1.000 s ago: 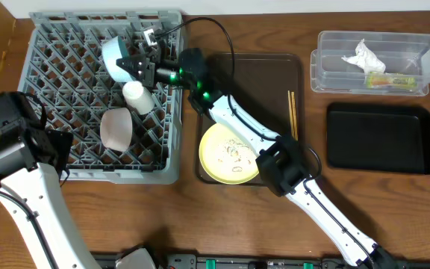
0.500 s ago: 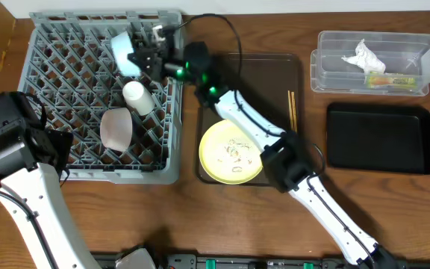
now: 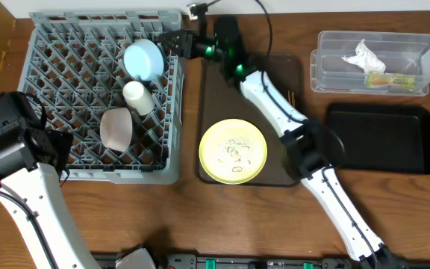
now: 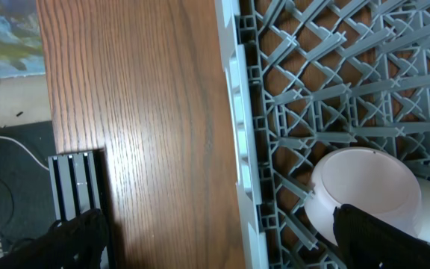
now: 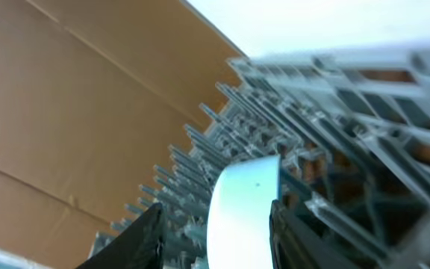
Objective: Sort waste into correct bins and load items into the dishwasher
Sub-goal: 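Move the right gripper right to the wooden chopsticks on the tray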
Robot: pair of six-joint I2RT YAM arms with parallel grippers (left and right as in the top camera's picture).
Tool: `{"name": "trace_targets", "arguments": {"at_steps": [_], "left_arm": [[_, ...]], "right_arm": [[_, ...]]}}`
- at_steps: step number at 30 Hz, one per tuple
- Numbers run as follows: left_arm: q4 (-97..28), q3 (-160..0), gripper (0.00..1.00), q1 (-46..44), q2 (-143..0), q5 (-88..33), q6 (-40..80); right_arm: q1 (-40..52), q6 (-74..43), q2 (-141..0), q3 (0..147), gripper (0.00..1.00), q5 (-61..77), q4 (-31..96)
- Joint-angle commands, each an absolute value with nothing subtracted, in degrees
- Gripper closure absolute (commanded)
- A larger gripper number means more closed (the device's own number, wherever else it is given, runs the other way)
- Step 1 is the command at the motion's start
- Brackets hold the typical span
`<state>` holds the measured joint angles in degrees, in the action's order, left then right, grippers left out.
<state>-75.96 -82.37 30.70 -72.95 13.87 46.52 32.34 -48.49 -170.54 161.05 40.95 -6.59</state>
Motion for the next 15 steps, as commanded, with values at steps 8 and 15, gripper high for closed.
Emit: {"name": "trace_targets", "arguments": {"at_steps": [8,15], "left_arm": [[-76.1,-82.9,0.02,31.0,-72.6,14.4,46.8],[-76.1,-83.0,0.02,31.0,-72.6,14.4,46.8]], "right_arm": [[28.7,-32.5,-144.7,161.6,0.44,26.3,41.6],[25.8,-32.5,-134.3,161.6,0.45,2.8,75.4]]}}
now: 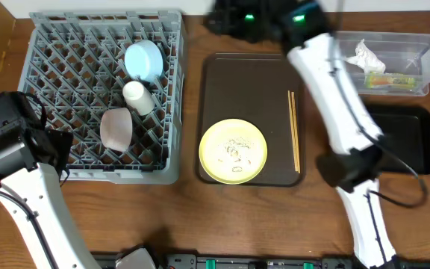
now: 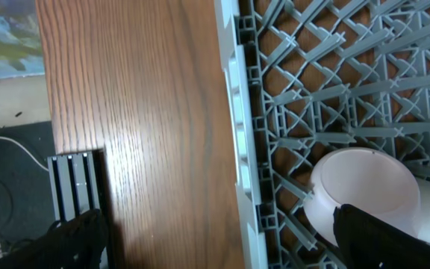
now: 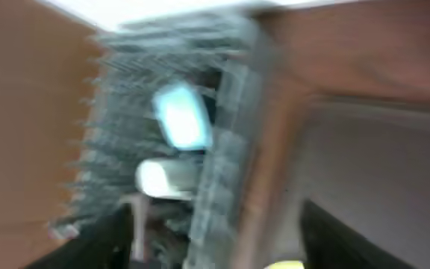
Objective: Sort waste into correct bins and load items into the dishwasher
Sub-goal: 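Move the right gripper right to the wooden chopsticks on the tray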
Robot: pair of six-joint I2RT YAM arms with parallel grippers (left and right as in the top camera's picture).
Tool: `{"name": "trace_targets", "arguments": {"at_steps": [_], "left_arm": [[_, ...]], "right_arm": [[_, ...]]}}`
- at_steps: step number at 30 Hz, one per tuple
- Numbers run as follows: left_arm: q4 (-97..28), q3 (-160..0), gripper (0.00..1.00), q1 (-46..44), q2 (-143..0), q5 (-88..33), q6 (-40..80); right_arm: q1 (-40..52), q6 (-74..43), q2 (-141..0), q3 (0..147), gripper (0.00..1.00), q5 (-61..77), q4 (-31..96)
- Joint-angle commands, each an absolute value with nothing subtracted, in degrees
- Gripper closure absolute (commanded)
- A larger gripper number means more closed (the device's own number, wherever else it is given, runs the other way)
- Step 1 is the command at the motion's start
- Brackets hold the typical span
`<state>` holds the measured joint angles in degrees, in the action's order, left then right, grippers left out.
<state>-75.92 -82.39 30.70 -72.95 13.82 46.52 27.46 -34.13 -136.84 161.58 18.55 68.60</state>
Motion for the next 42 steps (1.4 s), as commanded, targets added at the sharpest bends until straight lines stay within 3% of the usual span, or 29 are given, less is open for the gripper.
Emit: {"name": "trace_targets", "arguments": {"at_steps": [1,3,6,8,19,24,25,26,34,42], "left_arm": [[-76.1,-82.9,0.02,31.0,-72.6,14.4,46.8],[-76.1,-82.9,0.02,31.0,-72.6,14.4,46.8],[-76.1,-82.9,0.02,31.0,-72.6,14.4,46.8],[-76.1,-83.0,0.02,31.0,-72.6,14.4,46.8],[-76.1,-82.9,0.02,31.0,-72.6,14.4,46.8],[-76.1,-82.9,0.02,31.0,-72.6,14.4,46.8],[-76.1,-82.9,0.02,31.0,-72.6,14.4,46.8],[-76.1,-82.9,0.02,31.0,-72.6,14.4,46.8],[-76.1,-82.9,0.02,31.0,-72.6,14.4,46.8],[-76.1,-82.9,0.02,31.0,-72.6,14.4,46.8]], "right_arm": [[25.5,-32.5,-133.3,161.6,0.5,-0.3,79.1],[25.0,-32.5,-132.2,161.6,0.5,-5.4,86.2],[24.7,-32.5,-132.0,161.5,0.41,-11.8,96.7],[24.7,-23.0,-132.4,159.1,0.01,-8.4,97.3],[24.8,-21.1,-132.6,136.7,0.01,-4.5,95.2],[25.0,-21.1,-132.6,127.2,0.36,-4.0,90.1],[25.1,-21.2,-132.6,123.9,0.67,-3.9,87.8],[25.0,-21.1,-132.6,122.0,0.8,-3.4,86.2],[22.6,-10.2,-132.6,110.1,0.75,9.5,71.2],[21.5,-10.9,-132.6,106.4,0.81,7.6,67.6]]}}
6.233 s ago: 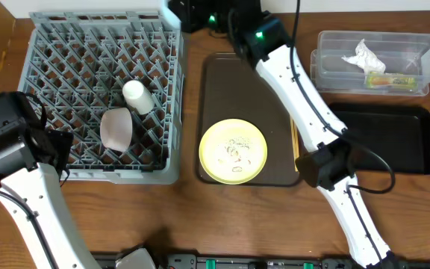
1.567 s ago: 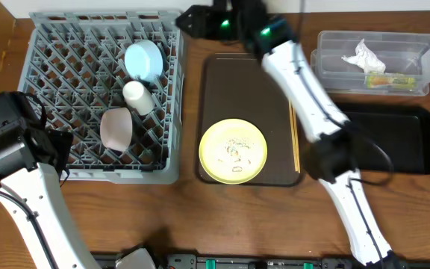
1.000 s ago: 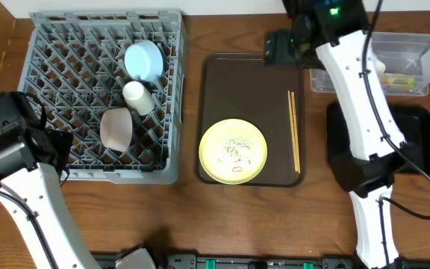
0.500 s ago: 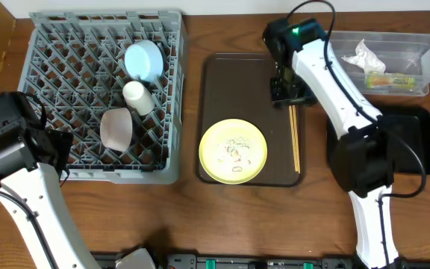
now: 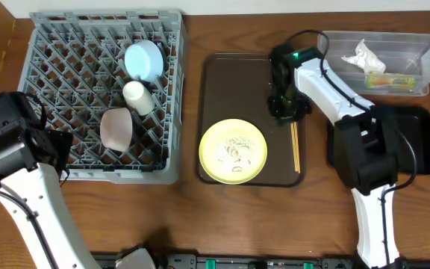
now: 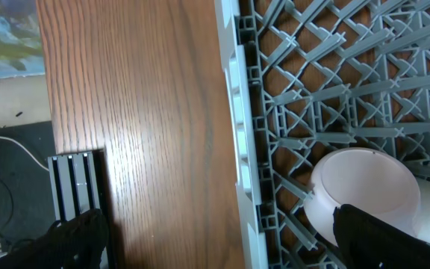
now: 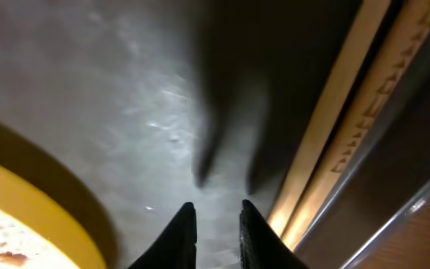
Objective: Sort waste into correct bins and load items into the dishwasher
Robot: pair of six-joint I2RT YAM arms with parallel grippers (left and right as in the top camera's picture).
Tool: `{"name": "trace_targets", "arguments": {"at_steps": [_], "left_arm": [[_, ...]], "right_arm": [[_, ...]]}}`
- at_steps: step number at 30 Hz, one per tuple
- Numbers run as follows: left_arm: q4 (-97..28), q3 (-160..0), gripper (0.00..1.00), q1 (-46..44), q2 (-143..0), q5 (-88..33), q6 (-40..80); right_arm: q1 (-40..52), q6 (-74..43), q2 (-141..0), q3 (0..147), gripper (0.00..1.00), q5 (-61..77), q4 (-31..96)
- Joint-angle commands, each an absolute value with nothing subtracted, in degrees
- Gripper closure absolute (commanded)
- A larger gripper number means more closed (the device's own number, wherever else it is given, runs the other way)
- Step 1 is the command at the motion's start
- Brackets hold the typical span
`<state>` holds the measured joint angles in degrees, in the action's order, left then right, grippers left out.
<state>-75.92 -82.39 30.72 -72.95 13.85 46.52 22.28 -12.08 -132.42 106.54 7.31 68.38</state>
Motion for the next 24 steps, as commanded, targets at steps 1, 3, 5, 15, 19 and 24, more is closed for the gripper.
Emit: {"name": "trace_targets", "arguments": {"at_steps": [1,3,5,15,19,24], "left_arm": [[-76.1,-83.0,0.02,31.0,-72.6,14.4,46.8],[-76.1,-82.9,0.02,31.0,-72.6,14.4,46.8],[-76.1,-82.9,0.02,31.0,-72.6,14.4,46.8],[-76.1,-82.9,0.02,31.0,-72.6,14.4,46.8],[-76.1,-82.9,0.02,31.0,-72.6,14.4,46.8],[-76.1,-82.9,0.02,31.0,-72.6,14.4,46.8]], "right_arm": [[21.3,-10.9,-132.6,106.4,0.78,7.3,67.3],[21.1,-11.7,-132.5,107.1,0.89,7.6,67.6],[21.1,-13.8,-132.4,108.6,0.95,7.6,69.3],[21.1,-14.3,-131.5,116.3,0.55,2.4,73.8],[20.9,-14.3,-131.5,115.1,0.55,-0.6,72.9],[21.2,-14.6,-131.6,112.4,0.57,1.0,69.5]]}}
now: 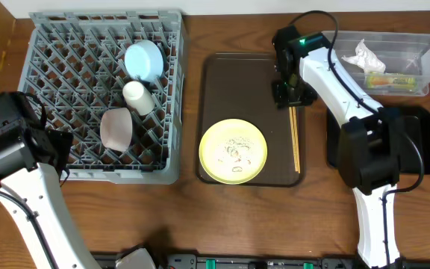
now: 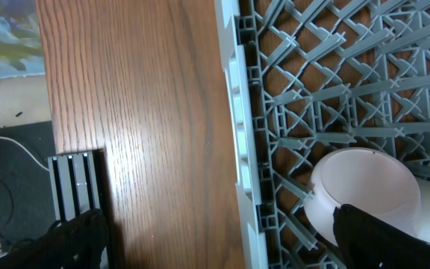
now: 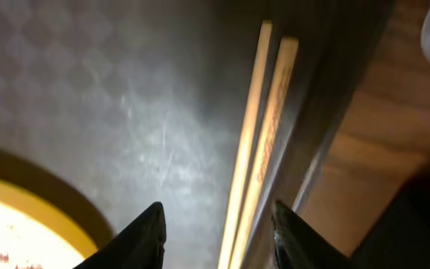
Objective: Sort waste into correct bins and load items into the dishwasher
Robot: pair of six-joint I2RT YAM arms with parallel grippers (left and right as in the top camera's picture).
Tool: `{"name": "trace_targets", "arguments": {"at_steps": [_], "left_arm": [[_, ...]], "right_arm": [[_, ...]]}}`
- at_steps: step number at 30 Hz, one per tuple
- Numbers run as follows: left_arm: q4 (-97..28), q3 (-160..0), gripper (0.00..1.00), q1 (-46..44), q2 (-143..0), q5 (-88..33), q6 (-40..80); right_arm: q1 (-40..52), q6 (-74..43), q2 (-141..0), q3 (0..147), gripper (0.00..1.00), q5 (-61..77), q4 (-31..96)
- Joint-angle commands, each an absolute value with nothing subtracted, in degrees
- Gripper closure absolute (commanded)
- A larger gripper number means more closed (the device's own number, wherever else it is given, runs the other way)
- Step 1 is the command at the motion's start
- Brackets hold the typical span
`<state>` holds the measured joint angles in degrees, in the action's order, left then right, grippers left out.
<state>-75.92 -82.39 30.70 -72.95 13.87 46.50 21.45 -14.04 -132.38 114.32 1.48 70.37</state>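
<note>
A pair of wooden chopsticks (image 1: 295, 142) lies along the right side of the brown tray (image 1: 234, 86), beside a yellow plate (image 1: 233, 151) with crumbs. My right gripper (image 1: 288, 93) hovers over the chopsticks' far end. In the right wrist view the gripper (image 3: 219, 233) is open, its fingers standing either side of the chopsticks (image 3: 263, 134). The grey dish rack (image 1: 66, 60) holds a blue bowl (image 1: 143, 60), a white cup (image 1: 136, 96) and a pinkish cup (image 1: 116, 127). My left gripper (image 2: 215, 240) is open at the rack's left edge, near a cup (image 2: 360, 187).
A clear plastic bin (image 1: 375, 63) at the back right holds crumpled paper and a wrapper. A black bin (image 1: 383, 138) sits in front of it, under the right arm. Bare wooden table (image 2: 140, 112) lies left of the rack.
My right gripper was shut and low over the tray just left of the chopsticks. Now it is open, higher, slightly nearer the tray's far end, and straddles the chopsticks. The left arm is unchanged.
My right gripper first stood at the rack with its fingers either side of the blue bowl. Then it was away above the tray's far edge, the bowl left in the rack. Later it was shut low beside the chopsticks, and now is open over them.
</note>
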Motion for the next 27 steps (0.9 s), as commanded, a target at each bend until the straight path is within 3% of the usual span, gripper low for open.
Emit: {"name": "trace_targets", "arguments": {"at_steps": [1,10,27], "left_arm": [[-76.1,-83.0,0.02,31.0,-72.6,14.4,46.8],[-76.1,-82.9,0.02,31.0,-72.6,14.4,46.8],[-76.1,-83.0,0.02,31.0,-72.6,14.4,46.8]], "right_arm": [[21.4,-14.6,-131.6,111.5,0.58,0.9,68.8],[21.4,-15.7,-131.6,105.3,0.62,1.2,63.6],[21.8,-17.3,-131.5,106.5,0.71,3.4,64.6]]}}
